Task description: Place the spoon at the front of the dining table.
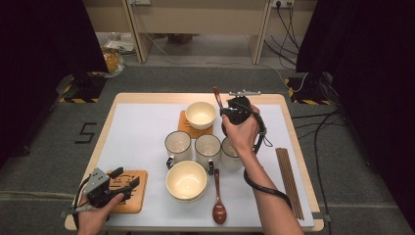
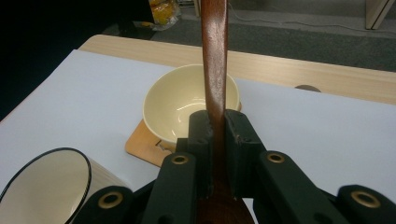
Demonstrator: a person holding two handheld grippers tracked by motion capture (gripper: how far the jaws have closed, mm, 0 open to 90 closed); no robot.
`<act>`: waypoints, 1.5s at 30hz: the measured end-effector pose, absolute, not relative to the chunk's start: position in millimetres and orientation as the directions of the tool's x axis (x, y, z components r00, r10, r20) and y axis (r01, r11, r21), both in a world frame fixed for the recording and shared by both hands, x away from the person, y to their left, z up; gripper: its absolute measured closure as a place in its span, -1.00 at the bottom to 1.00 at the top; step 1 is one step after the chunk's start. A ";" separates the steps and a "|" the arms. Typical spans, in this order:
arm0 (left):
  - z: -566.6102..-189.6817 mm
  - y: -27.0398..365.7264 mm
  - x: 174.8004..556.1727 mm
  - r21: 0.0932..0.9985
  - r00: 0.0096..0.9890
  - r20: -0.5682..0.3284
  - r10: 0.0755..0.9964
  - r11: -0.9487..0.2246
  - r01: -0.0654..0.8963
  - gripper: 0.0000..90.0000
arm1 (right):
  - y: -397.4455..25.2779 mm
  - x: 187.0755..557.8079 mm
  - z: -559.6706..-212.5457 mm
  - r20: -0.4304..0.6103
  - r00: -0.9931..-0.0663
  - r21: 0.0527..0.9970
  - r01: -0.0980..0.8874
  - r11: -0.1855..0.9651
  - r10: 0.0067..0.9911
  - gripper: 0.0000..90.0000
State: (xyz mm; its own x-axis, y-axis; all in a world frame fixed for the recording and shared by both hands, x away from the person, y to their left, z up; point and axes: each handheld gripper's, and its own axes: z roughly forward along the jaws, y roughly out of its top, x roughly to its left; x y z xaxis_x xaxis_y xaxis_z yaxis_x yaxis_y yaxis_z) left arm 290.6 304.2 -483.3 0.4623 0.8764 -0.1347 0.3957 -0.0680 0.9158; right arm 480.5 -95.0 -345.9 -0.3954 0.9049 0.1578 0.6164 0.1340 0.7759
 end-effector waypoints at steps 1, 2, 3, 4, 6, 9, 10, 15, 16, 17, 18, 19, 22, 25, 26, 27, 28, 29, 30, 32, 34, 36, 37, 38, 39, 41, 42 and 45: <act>-483.3 304.3 290.6 0.916 0.462 -0.135 0.876 -0.068 0.396 -0.52 | -94.8 481.2 -345.9 0.154 -0.397 0.777 0.614 0.138 0.905 0.81; -483.3 304.3 290.6 0.916 0.463 -0.135 0.876 -0.068 0.396 -0.52 | -94.4 482.0 -345.8 0.157 -0.397 0.777 0.615 0.135 0.904 0.81; -483.3 304.2 290.6 0.916 0.462 -0.135 0.876 -0.068 0.396 -0.52 | -94.1 482.4 -345.8 0.157 -0.396 0.777 0.615 0.135 0.905 0.81; -483.3 304.2 290.6 0.916 0.462 -0.136 0.876 -0.067 0.396 -0.52 | -94.0 483.0 -345.8 0.156 -0.396 0.777 0.615 0.135 0.905 0.81; -483.3 304.1 290.7 0.916 0.463 -0.135 0.876 -0.068 0.396 -0.52 | -93.7 483.9 -345.7 0.157 -0.396 0.776 0.616 0.134 0.905 0.81; -483.4 304.1 290.7 0.916 0.463 -0.136 0.876 -0.067 0.396 -0.52 | -93.4 485.1 -345.8 0.160 -0.394 0.776 0.617 0.132 0.905 0.81; -483.4 304.0 290.7 0.916 0.463 -0.136 0.876 -0.067 0.395 -0.52 | -93.3 485.4 -345.9 0.161 -0.393 0.776 0.618 0.131 0.905 0.81; -483.5 303.8 290.8 0.916 0.464 -0.136 0.875 -0.067 0.395 -0.52 | -93.5 487.5 -346.5 0.159 -0.393 0.775 0.618 0.132 0.906 0.81; -483.6 303.8 290.8 0.916 0.464 -0.134 0.876 -0.069 0.396 -0.52 | -93.4 487.9 -346.7 0.160 -0.392 0.774 0.620 0.131 0.906 0.81; -483.6 303.7 290.9 0.916 0.464 -0.134 0.876 -0.069 0.396 -0.52 | -93.4 488.5 -346.9 0.160 -0.392 0.774 0.620 0.132 0.906 0.81; -483.6 303.6 290.8 0.916 0.465 -0.134 0.875 -0.070 0.395 -0.52 | -93.4 489.2 -347.2 0.157 -0.393 0.774 0.619 0.134 0.906 0.81; -483.5 303.6 290.8 0.916 0.465 -0.134 0.875 -0.070 0.395 -0.52 | -93.2 489.7 -347.3 0.158 -0.391 0.774 0.620 0.132 0.907 0.81; -483.5 303.8 290.8 0.916 0.464 -0.134 0.876 -0.069 0.396 -0.52 | -93.0 490.9 -347.1 0.160 -0.389 0.773 0.621 0.130 0.907 0.81; -483.5 303.8 290.8 0.916 0.464 -0.135 0.876 -0.069 0.396 -0.52 | -92.5 492.0 -347.0 0.159 -0.389 0.772 0.622 0.131 0.907 0.81; -483.5 303.8 290.8 0.916 0.464 -0.135 0.876 -0.069 0.395 -0.52 | -92.2 492.5 -346.8 0.159 -0.388 0.772 0.622 0.131 0.908 0.81; -483.6 303.8 290.9 0.916 0.464 -0.134 0.876 -0.070 0.396 -0.52 | -92.2 492.9 -346.7 0.160 -0.387 0.772 0.622 0.130 0.908 0.81; -483.6 303.8 290.9 0.916 0.464 -0.134 0.876 -0.070 0.396 -0.52 | -92.0 493.3 -346.7 0.161 -0.386 0.772 0.622 0.127 0.908 0.81; -483.6 303.7 290.9 0.916 0.464 -0.134 0.875 -0.070 0.396 -0.52 | -92.1 494.0 -346.8 0.158 -0.388 0.775 0.618 0.130 0.908 0.81; -483.6 303.7 290.8 0.916 0.464 -0.134 0.875 -0.070 0.396 -0.52 | -91.9 494.4 -346.7 0.159 -0.388 0.775 0.619 0.129 0.908 0.81; -483.6 303.7 290.8 0.916 0.464 -0.136 0.875 -0.068 0.396 -0.52 | -91.6 495.1 -346.6 0.161 -0.386 0.773 0.622 0.127 0.908 0.81; -483.7 303.7 290.8 0.916 0.464 -0.136 0.876 -0.068 0.396 -0.52 | -91.0 495.9 -346.8 0.161 -0.385 0.773 0.622 0.126 0.909 0.81; -483.8 303.6 290.7 0.915 0.464 -0.135 0.876 -0.069 0.396 -0.52 | -90.8 496.9 -347.3 0.160 -0.386 0.774 0.621 0.128 0.908 0.81; -483.8 303.5 290.7 0.915 0.464 -0.135 0.875 -0.069 0.396 -0.52 | -90.6 497.4 -347.5 0.158 -0.385 0.774 0.620 0.129 0.909 0.81; -483.8 303.5 290.7 0.916 0.464 -0.135 0.876 -0.069 0.396 -0.52 | -90.3 498.1 -347.9 0.159 -0.385 0.773 0.621 0.128 0.909 0.81; -483.7 303.5 290.7 0.916 0.464 -0.135 0.875 -0.069 0.396 -0.52 | -90.2 498.4 -348.0 0.160 -0.385 0.772 0.623 0.128 0.909 0.81; -483.6 303.7 290.6 0.916 0.464 -0.135 0.875 -0.069 0.396 -0.52 | -89.9 499.4 -348.5 0.161 -0.382 0.770 0.625 0.126 0.910 0.81; -483.7 303.8 290.6 0.916 0.464 -0.135 0.876 -0.069 0.396 -0.52 | -89.8 499.9 -348.7 0.161 -0.382 0.771 0.625 0.126 0.910 0.81; -483.7 303.8 290.5 0.915 0.465 -0.134 0.875 -0.071 0.397 -0.52 | -89.5 501.7 -349.1 0.158 -0.382 0.771 0.624 0.128 0.910 0.81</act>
